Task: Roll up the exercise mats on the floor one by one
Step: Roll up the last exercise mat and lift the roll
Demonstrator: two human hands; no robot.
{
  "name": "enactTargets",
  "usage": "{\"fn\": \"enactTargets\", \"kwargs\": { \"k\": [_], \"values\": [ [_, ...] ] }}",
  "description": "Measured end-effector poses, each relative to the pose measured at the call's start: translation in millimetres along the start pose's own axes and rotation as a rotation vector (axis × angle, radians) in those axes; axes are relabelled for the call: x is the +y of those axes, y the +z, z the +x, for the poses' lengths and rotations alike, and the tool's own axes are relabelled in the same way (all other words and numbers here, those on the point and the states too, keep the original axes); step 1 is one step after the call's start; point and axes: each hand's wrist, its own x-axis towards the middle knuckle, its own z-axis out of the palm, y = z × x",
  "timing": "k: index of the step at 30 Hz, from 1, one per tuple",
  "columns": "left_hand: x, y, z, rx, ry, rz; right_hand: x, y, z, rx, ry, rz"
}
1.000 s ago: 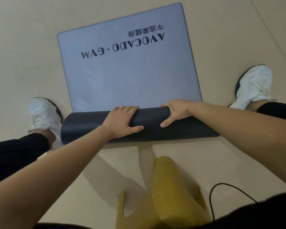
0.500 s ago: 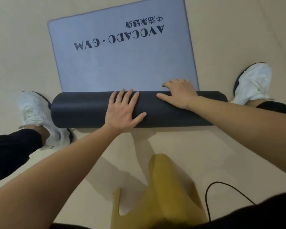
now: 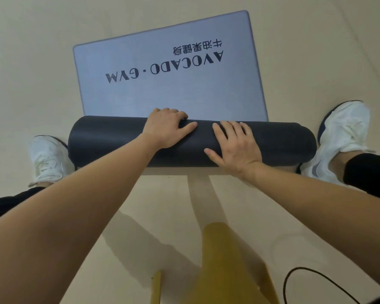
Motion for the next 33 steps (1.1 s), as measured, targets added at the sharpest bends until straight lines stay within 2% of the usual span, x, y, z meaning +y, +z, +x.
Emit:
{"fn": "enactTargets", "kwargs": {
  "k": [3, 5, 8, 12, 14, 17, 19, 21, 24, 26, 29, 33],
  "values": [
    [5, -5, -8, 0.179, -0.024, -0.009, 7, -9, 20, -0.028, 0.003, 0.029],
    [9, -4, -24, 0.248, -0.038, -0.060, 14, -16, 36, -0.059, 0.010, 0.053],
    [10, 6, -52, 0.348, -0.052, -0.004, 26, -28, 65, -0.134, 0.032, 0.096],
    [3, 12, -54, 0.213, -0.034, 0.137, 44, -38, 102, -0.201, 0.050, 0.224],
    [-1, 6, -38, 0.189, -0.038, 0.151, 49, -36, 112, -0.065, 0.039, 0.265],
    [-9, -7, -15, 0.181, -0.035, 0.145, 56, -32, 118, 0.305, 0.012, 0.222],
    [-15, -14, 0, 0.178, -0.025, 0.134, 61, -36, 117, 0.396, 0.035, 0.219],
    [-20, -23, 17, 0.164, -0.024, 0.115, 64, -41, 113, 0.290, 0.052, 0.234],
    [-26, -40, 44, 0.093, -0.022, 0.100, 69, -47, 106, -0.067, 0.062, 0.152],
    [-30, -53, 64, -0.009, -0.020, 0.102, 73, -50, 111, -0.229, 0.051, 0.048],
    [-35, -71, 88, -0.172, -0.015, 0.099, 80, -55, 132, -0.386, 0.043, 0.015],
    [-39, -87, 111, -0.323, -0.013, 0.046, 93, -60, 156, -0.462, 0.021, 0.069]
  ]
}}
